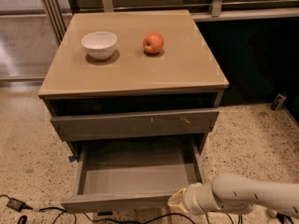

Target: Close middle drawer

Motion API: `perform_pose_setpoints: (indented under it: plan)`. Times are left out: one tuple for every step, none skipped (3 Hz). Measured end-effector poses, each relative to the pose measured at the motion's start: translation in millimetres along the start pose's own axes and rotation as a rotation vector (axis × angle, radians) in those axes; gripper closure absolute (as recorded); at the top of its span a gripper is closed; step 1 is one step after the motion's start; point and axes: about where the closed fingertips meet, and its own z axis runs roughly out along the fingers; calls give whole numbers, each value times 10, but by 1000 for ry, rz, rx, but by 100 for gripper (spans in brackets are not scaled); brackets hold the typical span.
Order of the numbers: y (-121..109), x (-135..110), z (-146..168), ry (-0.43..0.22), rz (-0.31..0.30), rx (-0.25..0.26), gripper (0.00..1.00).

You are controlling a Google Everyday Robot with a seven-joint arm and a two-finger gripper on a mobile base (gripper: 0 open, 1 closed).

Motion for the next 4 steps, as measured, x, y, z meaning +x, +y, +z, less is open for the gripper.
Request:
perform_pose_setpoints:
  plan:
    - [0,0,0,0,0,0,61]
    - [0,0,0,0,0,0,38]
    - [0,0,1,0,0,0,14]
    - [-113,-75,62,-2,-13,13,0]
